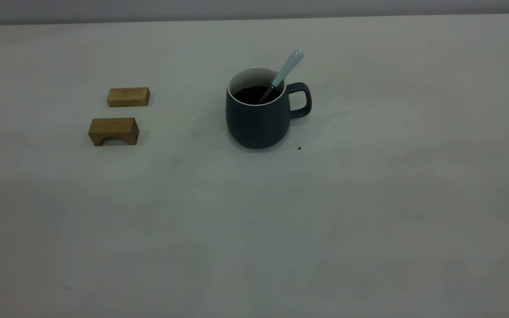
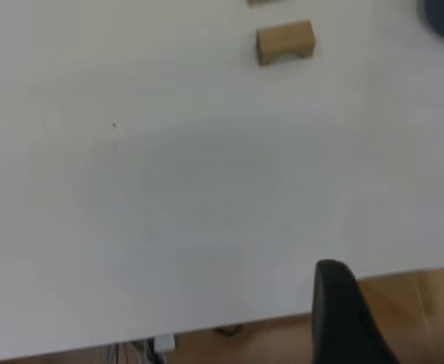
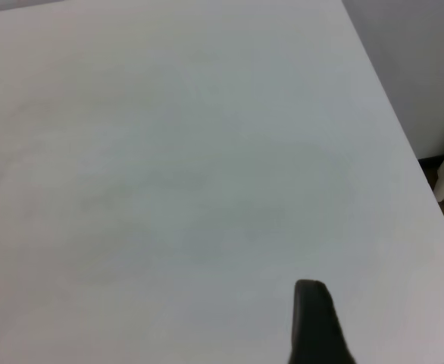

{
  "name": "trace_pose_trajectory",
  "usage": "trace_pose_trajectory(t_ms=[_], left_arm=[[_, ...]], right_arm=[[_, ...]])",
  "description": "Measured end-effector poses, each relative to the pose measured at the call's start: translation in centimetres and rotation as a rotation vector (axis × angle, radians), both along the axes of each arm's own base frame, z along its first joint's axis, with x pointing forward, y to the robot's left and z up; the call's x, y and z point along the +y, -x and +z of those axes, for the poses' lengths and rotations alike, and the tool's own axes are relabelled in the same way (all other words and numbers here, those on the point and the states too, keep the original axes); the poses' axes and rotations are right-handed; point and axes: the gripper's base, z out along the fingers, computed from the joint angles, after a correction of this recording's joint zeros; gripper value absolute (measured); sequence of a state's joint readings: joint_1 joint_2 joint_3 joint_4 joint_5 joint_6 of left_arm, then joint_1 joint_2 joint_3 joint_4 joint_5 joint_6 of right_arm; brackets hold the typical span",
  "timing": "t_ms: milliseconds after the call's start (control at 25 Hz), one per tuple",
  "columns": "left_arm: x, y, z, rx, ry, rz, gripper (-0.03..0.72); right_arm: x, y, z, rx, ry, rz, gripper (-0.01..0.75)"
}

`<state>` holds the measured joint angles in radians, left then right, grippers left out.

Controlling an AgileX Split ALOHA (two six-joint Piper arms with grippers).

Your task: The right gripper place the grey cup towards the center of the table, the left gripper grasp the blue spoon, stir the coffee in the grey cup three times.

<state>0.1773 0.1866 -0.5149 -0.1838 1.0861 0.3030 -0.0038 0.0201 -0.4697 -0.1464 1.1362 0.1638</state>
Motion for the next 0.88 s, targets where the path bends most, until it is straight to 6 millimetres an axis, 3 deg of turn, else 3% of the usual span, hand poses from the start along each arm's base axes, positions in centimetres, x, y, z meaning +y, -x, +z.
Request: trace_pose_trajectory(t_ms=[320,880], left_arm=[[-0.4,2.9,-1.1,-0.112,-0.002,0.033,0.436],[0.1,3.2,-1.2,-0.111,0.052,0.004,0.436]], right_arm=[[0.0,0.0,0.0,0.000,0.000,0.000,0.510],[0.0,0.0,0.0,0.000,0.000,0.000,0.510]])
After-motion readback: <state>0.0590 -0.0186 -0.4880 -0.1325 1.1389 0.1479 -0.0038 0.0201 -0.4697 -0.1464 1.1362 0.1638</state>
